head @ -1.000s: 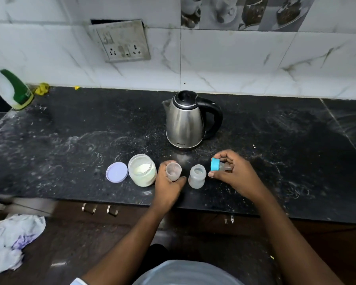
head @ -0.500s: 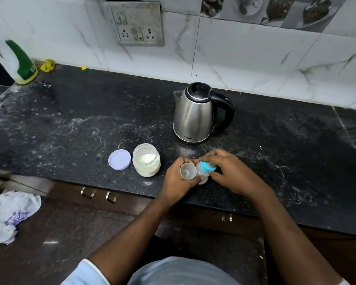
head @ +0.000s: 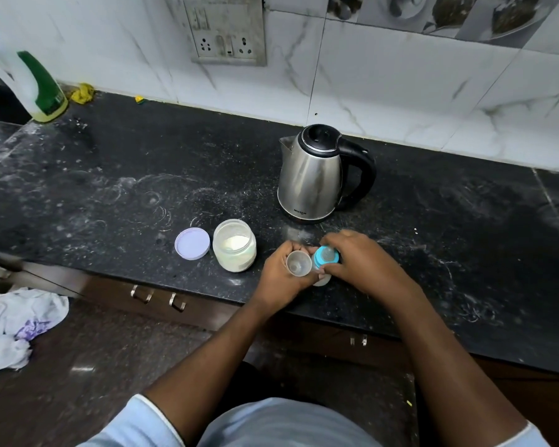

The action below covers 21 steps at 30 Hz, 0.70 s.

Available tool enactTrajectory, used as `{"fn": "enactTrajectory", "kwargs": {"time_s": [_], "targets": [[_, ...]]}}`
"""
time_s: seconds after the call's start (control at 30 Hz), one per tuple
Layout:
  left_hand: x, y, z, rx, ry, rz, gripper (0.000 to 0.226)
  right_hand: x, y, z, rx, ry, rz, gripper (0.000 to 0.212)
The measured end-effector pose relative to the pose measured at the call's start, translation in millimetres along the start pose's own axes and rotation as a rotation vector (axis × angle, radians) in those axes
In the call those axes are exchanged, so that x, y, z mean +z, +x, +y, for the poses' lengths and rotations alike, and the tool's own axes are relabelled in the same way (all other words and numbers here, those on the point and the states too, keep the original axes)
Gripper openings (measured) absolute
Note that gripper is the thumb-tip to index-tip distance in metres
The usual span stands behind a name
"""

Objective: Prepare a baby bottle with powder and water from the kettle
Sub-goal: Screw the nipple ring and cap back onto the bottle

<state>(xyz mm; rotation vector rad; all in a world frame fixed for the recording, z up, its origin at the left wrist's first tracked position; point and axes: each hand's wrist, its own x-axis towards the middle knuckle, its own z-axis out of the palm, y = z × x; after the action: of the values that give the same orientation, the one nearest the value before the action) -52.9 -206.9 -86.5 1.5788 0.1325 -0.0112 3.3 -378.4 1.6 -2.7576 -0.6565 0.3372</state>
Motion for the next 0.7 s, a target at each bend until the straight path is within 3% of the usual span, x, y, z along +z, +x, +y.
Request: {"fn": "enactTrajectory", "kwargs": {"time_s": [0.27,0.47,0.7], "targets": [[-3,3,-4,0.009,-0.006,0.009,0.045,5,0,-1,0.072,-0.13,0.032,0.056],[-2,1,2,0.0,-0.004,0.009,0.043,4,-9,10,-0.043,0.15,0.003,0.064],[-2,-1,6,0.002,-0.007,0.011,0.043,1,-12,11,-0.073,0.267,0.032,0.052]]}}
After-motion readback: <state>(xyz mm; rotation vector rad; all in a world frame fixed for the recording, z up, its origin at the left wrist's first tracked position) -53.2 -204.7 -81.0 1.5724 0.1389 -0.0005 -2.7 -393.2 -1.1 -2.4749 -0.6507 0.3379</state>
